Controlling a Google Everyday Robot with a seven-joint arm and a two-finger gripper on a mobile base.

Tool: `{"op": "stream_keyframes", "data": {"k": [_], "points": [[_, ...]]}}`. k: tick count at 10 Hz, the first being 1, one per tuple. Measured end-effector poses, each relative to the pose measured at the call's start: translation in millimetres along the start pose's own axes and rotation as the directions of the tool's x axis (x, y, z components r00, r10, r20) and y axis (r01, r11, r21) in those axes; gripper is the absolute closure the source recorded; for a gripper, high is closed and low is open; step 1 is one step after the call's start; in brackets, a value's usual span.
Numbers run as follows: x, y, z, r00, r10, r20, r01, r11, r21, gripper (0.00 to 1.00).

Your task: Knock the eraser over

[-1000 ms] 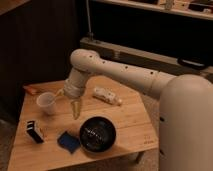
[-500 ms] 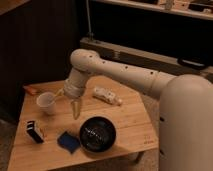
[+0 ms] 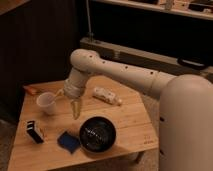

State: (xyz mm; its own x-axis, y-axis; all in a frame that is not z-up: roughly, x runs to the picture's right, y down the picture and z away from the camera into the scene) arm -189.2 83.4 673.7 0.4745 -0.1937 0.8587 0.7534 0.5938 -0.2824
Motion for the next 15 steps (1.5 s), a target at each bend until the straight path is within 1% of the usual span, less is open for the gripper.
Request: {"op": "stream_keyframes", "data": {"k": [6, 7, 8, 9, 10, 11, 12, 13, 14, 15], "points": [[-0.9, -1.0, -1.2, 1.000, -0.004, -0.004, 0.004, 1.000, 0.001, 0.20], [-4.7, -5.3, -3.8, 0.999, -0.038, -0.008, 0.038, 0.999, -0.005, 0.20], [-13.5, -13.5, -2.2, 0.996, -0.089, -0.005, 0.089, 0.996, -0.022, 0.21], [-25.2, -25.3, 4.8, 0.989, -0.147, -0.003, 0.146, 0.988, -0.046, 0.27], [-41.1, -41.5, 16.5, 0.976, -0.218, -0.004, 0.218, 0.973, -0.073, 0.38], [-62.6, -61.2, 31.4, 0.951, -0.309, -0.005, 0.307, 0.947, -0.094, 0.48], [-83.3, -78.4, 44.8, 0.910, -0.415, -0.003, 0.413, 0.905, -0.107, 0.59], [-97.9, -87.0, 52.4, 0.865, -0.502, -0.004, 0.498, 0.860, -0.114, 0.67], [-119.8, -100.0, 63.2, 0.790, -0.613, -0.003, 0.609, 0.786, -0.111, 0.79], [-134.7, -108.8, 71.0, 0.743, -0.670, 0.000, 0.666, 0.738, -0.109, 0.87]]}}
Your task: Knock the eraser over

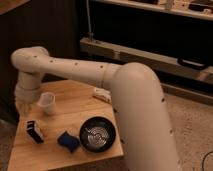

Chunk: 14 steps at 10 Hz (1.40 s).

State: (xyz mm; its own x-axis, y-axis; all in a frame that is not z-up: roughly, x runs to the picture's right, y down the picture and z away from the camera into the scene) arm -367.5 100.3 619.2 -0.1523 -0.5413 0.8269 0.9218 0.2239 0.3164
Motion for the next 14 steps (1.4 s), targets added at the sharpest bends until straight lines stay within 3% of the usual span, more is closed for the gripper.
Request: {"op": "stream_keyframes", "data": {"k": [2, 4, 6, 10, 12, 14], "points": [[-13.3, -31.7, 13.6, 0.987, -0.163, -0.004, 0.163, 0.987, -0.007, 0.99], [-16.5, -51.6, 31.3, 0.956, -0.293, -0.019, 0.292, 0.956, -0.035, 1.00], [-4.6, -46.2, 44.7, 0.952, -0.303, -0.047, 0.300, 0.952, -0.061, 1.00], [10.6, -40.1, 66.4, 0.950, -0.308, -0.046, 0.304, 0.949, -0.078, 1.00], [15.4, -39.4, 75.3, 0.946, -0.322, -0.031, 0.318, 0.944, -0.083, 1.00], [19.8, -33.5, 89.8, 0.948, -0.317, 0.010, 0.316, 0.942, -0.113, 1.00]]}}
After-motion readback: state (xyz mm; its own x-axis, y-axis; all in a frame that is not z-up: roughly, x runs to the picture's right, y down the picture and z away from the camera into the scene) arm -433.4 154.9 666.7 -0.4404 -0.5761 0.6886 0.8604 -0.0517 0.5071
